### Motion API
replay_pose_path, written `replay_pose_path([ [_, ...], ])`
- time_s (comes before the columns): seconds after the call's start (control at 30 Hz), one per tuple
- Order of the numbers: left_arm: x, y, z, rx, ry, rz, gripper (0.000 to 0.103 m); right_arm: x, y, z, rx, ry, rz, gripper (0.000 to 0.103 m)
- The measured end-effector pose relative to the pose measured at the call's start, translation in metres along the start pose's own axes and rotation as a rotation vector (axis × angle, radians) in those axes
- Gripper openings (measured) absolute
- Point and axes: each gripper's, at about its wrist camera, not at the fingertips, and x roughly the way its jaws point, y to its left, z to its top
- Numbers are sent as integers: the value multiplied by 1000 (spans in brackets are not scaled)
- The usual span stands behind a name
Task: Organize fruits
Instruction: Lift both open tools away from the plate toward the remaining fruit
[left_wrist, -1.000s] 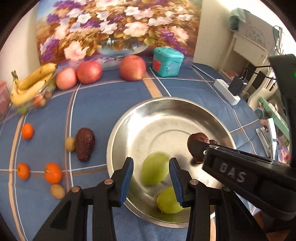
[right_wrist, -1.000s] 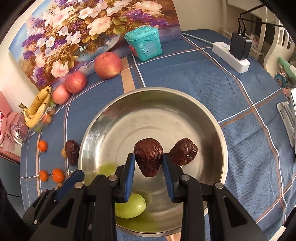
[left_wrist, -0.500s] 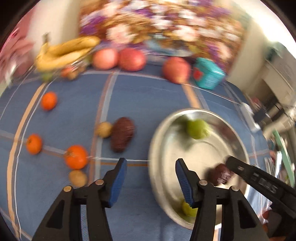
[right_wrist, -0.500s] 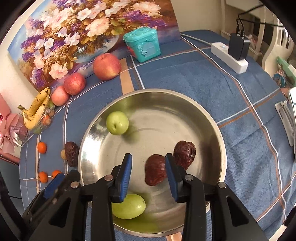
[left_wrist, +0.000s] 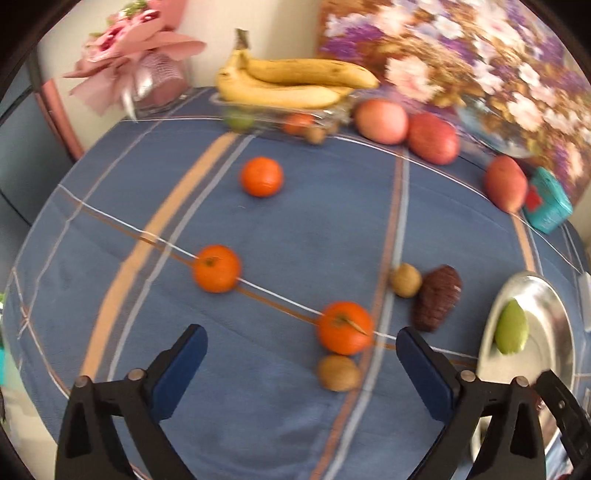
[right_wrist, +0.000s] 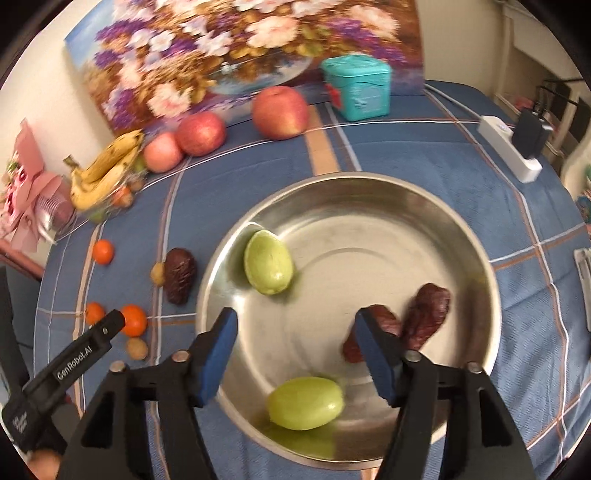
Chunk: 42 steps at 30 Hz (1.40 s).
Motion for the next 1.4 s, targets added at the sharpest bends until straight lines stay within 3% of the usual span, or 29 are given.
replay_pose_path([
  [0.13,0,16,6,-8,-30,73,103,3,7,-2,-16,5,6,81],
  [0.23,-1,25,9,-6,-43,94,103,3,9,-3,-18,-1,11,83],
  [0.3,-1,29,12,-5,-53,97,103,3,11,-2,-20,-16,1,99],
  [0.57,-8,35,21,40,-112,122,103,-4,18,-1,-28,-88,22,99],
  [0.9,-5,36,22,67,-76,76,103,7,30,-2,-39,-45,69,99],
  [1.07,-7,44,25,33,-77,36,103,9,34,-2,-32,-42,92,99],
  [1.4,-15,58,33,2,-130,47,103,7,58,-4,-89,-48,162,99],
])
